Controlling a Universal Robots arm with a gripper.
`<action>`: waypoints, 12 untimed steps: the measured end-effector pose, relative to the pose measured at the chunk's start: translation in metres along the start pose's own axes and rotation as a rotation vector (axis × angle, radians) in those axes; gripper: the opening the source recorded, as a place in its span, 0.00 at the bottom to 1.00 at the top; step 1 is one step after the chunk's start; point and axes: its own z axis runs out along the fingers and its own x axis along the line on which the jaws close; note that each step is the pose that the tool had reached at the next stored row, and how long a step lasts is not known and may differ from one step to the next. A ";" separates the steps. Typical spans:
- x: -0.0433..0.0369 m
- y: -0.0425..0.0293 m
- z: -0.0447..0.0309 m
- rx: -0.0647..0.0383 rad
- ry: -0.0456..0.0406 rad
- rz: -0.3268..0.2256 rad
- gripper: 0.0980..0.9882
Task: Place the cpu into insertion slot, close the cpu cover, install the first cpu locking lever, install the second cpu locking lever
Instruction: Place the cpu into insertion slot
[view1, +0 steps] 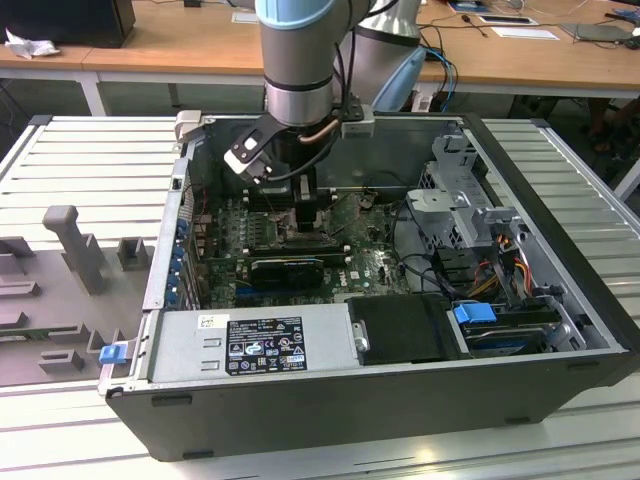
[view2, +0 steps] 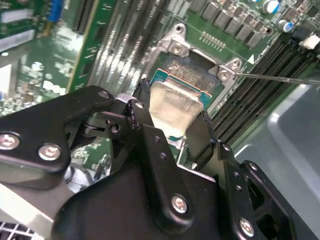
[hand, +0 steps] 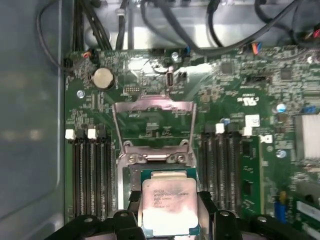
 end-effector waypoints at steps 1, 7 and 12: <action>0.0031 -0.0006 0.0025 0.000 0.0000 0.000 0.48; 0.0060 -0.0042 0.0212 0.000 -0.0032 0.022 0.48; 0.0060 -0.0043 0.0233 0.000 -0.0035 0.022 0.48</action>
